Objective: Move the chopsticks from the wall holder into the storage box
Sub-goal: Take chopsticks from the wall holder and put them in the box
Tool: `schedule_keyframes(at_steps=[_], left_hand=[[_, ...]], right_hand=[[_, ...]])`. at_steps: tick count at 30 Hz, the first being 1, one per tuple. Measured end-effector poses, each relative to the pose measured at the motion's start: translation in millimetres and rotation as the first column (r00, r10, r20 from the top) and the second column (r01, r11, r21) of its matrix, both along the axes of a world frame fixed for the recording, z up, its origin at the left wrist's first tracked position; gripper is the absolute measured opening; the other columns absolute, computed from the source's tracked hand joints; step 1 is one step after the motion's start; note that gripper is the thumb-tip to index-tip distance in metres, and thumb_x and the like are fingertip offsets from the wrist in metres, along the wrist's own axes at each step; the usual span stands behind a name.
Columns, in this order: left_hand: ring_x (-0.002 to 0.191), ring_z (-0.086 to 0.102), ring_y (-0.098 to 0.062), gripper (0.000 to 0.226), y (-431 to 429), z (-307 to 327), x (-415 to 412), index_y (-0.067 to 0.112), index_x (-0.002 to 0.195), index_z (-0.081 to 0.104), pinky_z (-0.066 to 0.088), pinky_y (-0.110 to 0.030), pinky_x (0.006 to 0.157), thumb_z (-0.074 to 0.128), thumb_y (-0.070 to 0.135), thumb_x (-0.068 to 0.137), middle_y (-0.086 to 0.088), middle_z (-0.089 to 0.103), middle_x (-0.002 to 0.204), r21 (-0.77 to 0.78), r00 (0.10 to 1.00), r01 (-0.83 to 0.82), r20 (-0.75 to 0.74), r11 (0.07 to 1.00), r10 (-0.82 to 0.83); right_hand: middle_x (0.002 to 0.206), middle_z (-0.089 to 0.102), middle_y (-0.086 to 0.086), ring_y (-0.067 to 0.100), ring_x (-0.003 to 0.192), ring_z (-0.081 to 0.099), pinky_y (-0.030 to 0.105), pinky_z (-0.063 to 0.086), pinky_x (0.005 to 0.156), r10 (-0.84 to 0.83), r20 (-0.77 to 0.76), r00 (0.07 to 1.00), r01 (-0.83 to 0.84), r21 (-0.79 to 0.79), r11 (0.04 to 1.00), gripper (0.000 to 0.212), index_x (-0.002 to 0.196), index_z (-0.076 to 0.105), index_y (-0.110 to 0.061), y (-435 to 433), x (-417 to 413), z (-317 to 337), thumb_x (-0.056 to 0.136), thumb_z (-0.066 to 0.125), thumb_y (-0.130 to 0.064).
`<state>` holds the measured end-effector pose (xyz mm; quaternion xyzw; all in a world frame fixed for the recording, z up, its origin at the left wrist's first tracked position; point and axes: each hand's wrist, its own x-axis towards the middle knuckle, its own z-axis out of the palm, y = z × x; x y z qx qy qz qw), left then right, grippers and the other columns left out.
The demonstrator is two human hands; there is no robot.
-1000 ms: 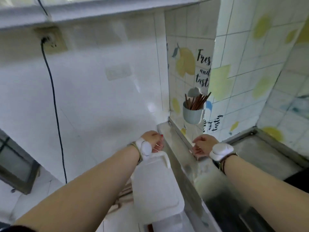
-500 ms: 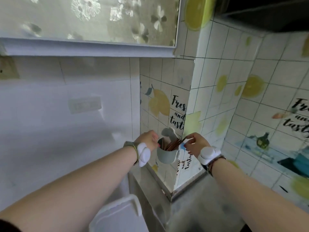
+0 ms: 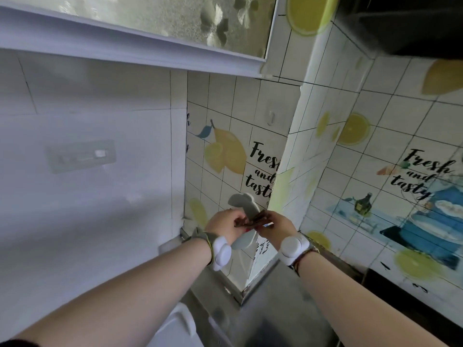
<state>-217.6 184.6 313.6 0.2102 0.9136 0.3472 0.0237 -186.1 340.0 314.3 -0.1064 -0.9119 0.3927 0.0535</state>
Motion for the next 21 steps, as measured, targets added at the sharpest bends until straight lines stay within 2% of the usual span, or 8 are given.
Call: schedule_keyframes(at_steps=[4, 7, 10, 12, 14, 18, 21], left_hand=[[0.097, 0.067, -0.026, 0.024, -1, -2, -5, 0.015, 0.103, 0.069, 0.054, -0.039, 0.087, 0.056, 0.03, 0.088, -0.006, 0.073, 0.103, -0.059, 0.999, 0.018, -0.032, 0.998, -0.019], [0.1, 0.066, -0.027, 0.028, -3, -8, -11, 0.017, 0.107, 0.067, 0.053, -0.037, 0.087, 0.052, 0.032, 0.089, -0.006, 0.072, 0.106, -0.158, 0.997, 0.024, -0.063, 0.987, -0.034], [0.102, 0.065, -0.027, 0.03, -3, -15, -15, 0.018, 0.11, 0.066, 0.052, -0.034, 0.086, 0.049, 0.035, 0.092, -0.007, 0.071, 0.108, -0.236, 0.996, 0.026, -0.078, 0.971, -0.045], [0.103, 0.064, -0.028, 0.03, 0, -17, -15, 0.016, 0.112, 0.065, 0.049, -0.031, 0.084, 0.047, 0.031, 0.094, -0.008, 0.07, 0.11, -0.273, 0.992, 0.025, -0.114, 0.962, -0.058], [0.104, 0.064, -0.028, 0.029, 1, -15, -15, 0.014, 0.114, 0.064, 0.048, -0.03, 0.084, 0.046, 0.027, 0.095, -0.009, 0.069, 0.112, -0.293, 0.986, 0.022, -0.153, 0.956, -0.07], [0.108, 0.063, -0.029, 0.031, 2, -13, -15, 0.013, 0.119, 0.062, 0.048, -0.032, 0.088, 0.046, 0.021, 0.094, -0.009, 0.067, 0.117, -0.385, 0.976, 0.031, -0.189, 0.923, -0.111], [0.11, 0.062, -0.03, 0.032, 3, -10, -12, 0.01, 0.12, 0.06, 0.047, -0.034, 0.09, 0.044, 0.018, 0.094, -0.01, 0.065, 0.12, -0.441, 0.969, 0.025, -0.21, 0.897, -0.13]], right_hand=[[0.087, 0.072, -0.007, 0.017, 0.086, 0.068, 0.033, 0.056, 0.08, -0.035, 0.015, 0.999, 0.034, 0.03, 0.999, 0.021, 0.076, 0.06, -0.042, -6, -4, 1, 0.079, 0.067, -0.023], [0.087, 0.073, -0.006, 0.017, 0.085, 0.068, 0.036, 0.056, 0.083, -0.067, 0.019, 0.998, 0.066, 0.053, 0.996, 0.008, 0.082, 0.067, -0.034, -9, -7, 0, 0.077, 0.068, -0.028], [0.082, 0.069, -0.005, 0.02, 0.085, 0.067, 0.034, 0.055, 0.082, -0.075, 0.021, 0.997, 0.073, 0.074, 0.995, 0.009, 0.087, 0.067, -0.027, -10, -10, -1, 0.078, 0.067, -0.029], [0.081, 0.069, -0.004, 0.021, 0.085, 0.067, 0.033, 0.055, 0.082, -0.089, 0.031, 0.996, 0.087, 0.06, 0.994, 0.006, 0.083, 0.064, -0.029, -11, -11, -2, 0.079, 0.067, -0.027], [0.08, 0.068, -0.007, 0.019, 0.084, 0.067, 0.032, 0.055, 0.082, -0.083, 0.015, 0.996, 0.082, 0.032, 0.996, 0.011, 0.074, 0.06, -0.033, -12, -11, -2, 0.078, 0.067, -0.025], [0.071, 0.063, -0.007, 0.02, 0.079, 0.064, 0.022, 0.046, 0.07, -0.105, 0.042, 0.994, 0.104, 0.039, 0.994, 0.01, 0.079, 0.059, -0.026, -12, -13, 3, 0.081, 0.062, -0.017], [0.065, 0.059, -0.013, 0.016, 0.072, 0.059, 0.018, 0.041, 0.056, -0.088, 0.036, 0.995, 0.084, 0.095, 0.992, 0.021, 0.067, 0.052, -0.028, -9, -17, 10, 0.082, 0.062, -0.018]])
